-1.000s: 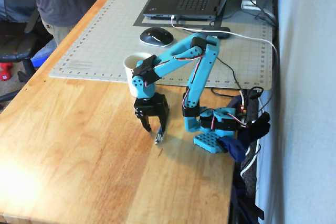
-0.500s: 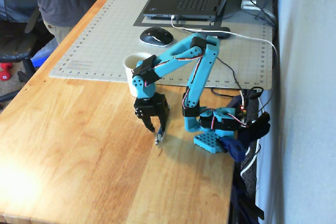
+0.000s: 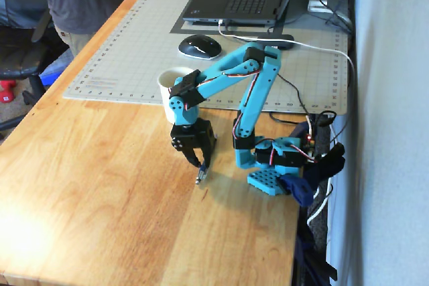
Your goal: Grasp a pen and put it in a mug.
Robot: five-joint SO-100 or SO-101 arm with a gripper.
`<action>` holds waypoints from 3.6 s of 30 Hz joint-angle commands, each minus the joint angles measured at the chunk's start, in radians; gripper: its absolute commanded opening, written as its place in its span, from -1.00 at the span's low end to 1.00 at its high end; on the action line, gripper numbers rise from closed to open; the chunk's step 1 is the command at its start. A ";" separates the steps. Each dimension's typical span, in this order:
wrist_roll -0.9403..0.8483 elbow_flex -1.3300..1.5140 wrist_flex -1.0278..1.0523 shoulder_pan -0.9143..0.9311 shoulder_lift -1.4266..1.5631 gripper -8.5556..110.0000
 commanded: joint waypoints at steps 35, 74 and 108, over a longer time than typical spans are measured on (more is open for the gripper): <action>0.115 -0.161 -0.037 -0.170 0.525 -0.83; 1.417 -0.486 -0.969 0.383 0.472 -0.83; 1.405 -0.152 -0.983 0.735 0.476 -0.82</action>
